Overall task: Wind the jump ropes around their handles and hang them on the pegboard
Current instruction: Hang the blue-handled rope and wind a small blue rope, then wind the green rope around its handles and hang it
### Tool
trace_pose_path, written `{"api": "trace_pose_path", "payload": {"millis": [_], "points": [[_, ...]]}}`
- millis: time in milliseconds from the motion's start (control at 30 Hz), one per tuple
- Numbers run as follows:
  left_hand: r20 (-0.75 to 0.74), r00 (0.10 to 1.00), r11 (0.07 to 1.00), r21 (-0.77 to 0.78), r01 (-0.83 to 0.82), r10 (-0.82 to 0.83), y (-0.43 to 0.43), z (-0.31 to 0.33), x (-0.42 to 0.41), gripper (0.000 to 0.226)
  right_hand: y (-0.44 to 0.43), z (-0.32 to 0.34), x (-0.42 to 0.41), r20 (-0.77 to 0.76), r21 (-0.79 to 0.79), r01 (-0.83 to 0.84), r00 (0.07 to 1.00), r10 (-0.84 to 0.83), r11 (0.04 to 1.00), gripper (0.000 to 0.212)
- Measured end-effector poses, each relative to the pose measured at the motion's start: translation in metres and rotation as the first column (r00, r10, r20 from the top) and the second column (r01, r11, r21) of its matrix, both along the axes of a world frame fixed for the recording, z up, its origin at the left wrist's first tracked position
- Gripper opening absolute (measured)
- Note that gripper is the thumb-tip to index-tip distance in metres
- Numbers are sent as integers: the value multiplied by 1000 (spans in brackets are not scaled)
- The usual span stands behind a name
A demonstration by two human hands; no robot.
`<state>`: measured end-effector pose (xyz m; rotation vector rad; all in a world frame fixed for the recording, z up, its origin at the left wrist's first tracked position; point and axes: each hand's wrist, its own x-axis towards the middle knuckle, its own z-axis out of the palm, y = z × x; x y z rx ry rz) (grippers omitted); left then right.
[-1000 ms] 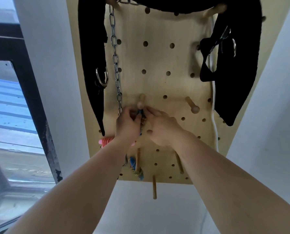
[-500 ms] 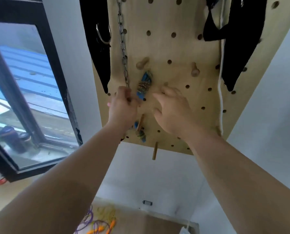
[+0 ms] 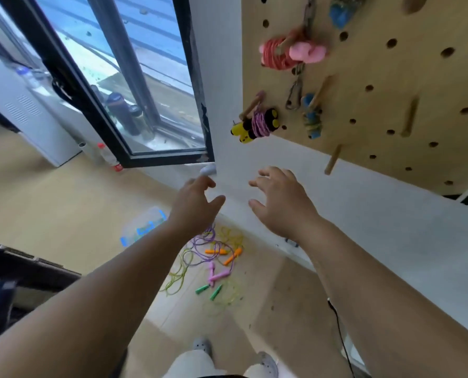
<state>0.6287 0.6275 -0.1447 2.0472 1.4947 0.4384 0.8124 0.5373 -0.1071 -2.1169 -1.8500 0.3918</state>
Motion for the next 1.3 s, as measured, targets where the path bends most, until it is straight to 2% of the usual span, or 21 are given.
{"api": "trace_pose_path", "payload": {"millis": [133,300,533,667,800,933,1167,1300], "points": [[-69,996,989,-131,-65,56,8,-41,-52,38,22,-55,-27,-73,-200,-37,997,22,979,49],[-150,986,956,-272,-108,68,34,-102,-123,40,58,-126,-73,-120,-463,-63,993,8,884,53],[-212,977,896,-438,-69,-28,100,-196,-196,42,102,-231,-136,-168,-686,66,954,-246,724,47],[-258,958,877,-481,-18,-122,133,-267,-208,41,115,-308,-150,-189,-755,101,913,-362,648,53],[-279,943,847,-532,4,-180,148,-370,-196,40,131,-415,-146,-195,-792,98,895,-401,603,50],[-316,907,800,-599,38,-280,149,-506,-179,43,140,-549,-142,-202,-833,74,883,-424,549,44],[-340,766,645,-754,123,-545,147,-720,-159,51,141,-758,-158,-219,-886,32,851,-478,462,36],[-339,690,610,-770,188,-640,145,-804,-147,59,145,-849,-170,-230,-897,14,839,-493,442,49]]}}
